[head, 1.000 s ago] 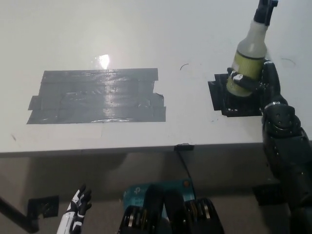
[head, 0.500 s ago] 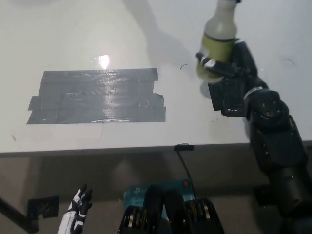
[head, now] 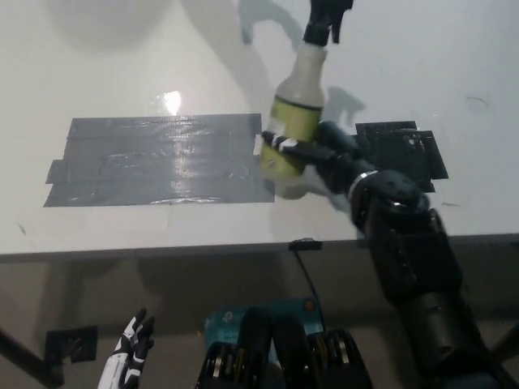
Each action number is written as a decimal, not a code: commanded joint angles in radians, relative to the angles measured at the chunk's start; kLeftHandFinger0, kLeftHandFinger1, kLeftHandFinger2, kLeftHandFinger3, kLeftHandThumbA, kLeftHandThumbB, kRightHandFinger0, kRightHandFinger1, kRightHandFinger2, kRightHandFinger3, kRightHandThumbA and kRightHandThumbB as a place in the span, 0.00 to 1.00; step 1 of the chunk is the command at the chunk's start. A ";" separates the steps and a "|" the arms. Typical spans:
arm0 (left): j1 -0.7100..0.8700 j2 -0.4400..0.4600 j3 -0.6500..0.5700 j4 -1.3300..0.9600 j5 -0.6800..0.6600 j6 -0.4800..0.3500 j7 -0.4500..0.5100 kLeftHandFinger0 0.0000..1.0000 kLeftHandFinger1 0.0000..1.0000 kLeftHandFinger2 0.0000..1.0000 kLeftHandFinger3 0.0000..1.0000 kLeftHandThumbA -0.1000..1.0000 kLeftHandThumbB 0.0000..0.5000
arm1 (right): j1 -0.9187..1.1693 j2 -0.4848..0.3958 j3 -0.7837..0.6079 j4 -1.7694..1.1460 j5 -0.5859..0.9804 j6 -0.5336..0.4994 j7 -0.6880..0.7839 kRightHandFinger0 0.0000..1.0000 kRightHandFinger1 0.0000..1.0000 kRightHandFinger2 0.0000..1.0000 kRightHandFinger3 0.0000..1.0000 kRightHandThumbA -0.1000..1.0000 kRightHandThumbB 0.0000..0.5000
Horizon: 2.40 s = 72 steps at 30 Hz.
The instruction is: A spray bottle is kept on the black marked spot on the table infront of the robot and the robot extends its right arm to pick it up and hands it to a person
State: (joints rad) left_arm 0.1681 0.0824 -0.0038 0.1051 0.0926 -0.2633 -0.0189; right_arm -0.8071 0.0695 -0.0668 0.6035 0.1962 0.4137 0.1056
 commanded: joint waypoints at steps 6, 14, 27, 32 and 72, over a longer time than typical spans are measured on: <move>-0.003 0.019 -0.011 -0.038 0.026 -0.026 -0.002 1.00 1.00 1.00 1.00 0.93 0.69 | -0.181 0.043 -0.066 0.000 0.205 0.056 0.038 0.00 0.29 0.70 0.32 0.00 0.47; -0.006 0.022 -0.011 -0.046 0.031 -0.016 -0.003 1.00 1.00 1.00 1.00 0.92 0.68 | -0.227 0.030 -0.056 0.040 0.193 0.056 0.050 0.00 0.25 0.64 0.11 0.00 0.52; -0.016 0.027 -0.014 -0.058 0.023 0.009 -0.014 1.00 1.00 1.00 1.00 0.89 0.67 | -0.315 0.011 -0.052 0.160 0.162 0.056 0.020 0.00 0.24 0.68 0.45 0.00 0.45; -0.013 0.030 -0.021 -0.061 0.020 0.016 -0.020 1.00 1.00 1.00 1.00 0.88 0.66 | -0.328 0.015 -0.046 0.250 0.130 0.025 0.030 0.00 0.26 0.72 0.64 0.00 0.46; -0.049 0.039 -0.029 -0.031 -0.011 0.031 -0.034 1.00 1.00 1.00 1.00 0.82 0.65 | 0.790 -0.263 0.011 -1.303 0.143 -0.221 0.221 1.00 1.00 1.00 1.00 0.92 1.00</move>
State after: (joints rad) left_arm 0.1421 0.1046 -0.0341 0.0844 0.1113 -0.2154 -0.0295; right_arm -0.4369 -0.1130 -0.0432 0.0944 0.3083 0.4159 0.2357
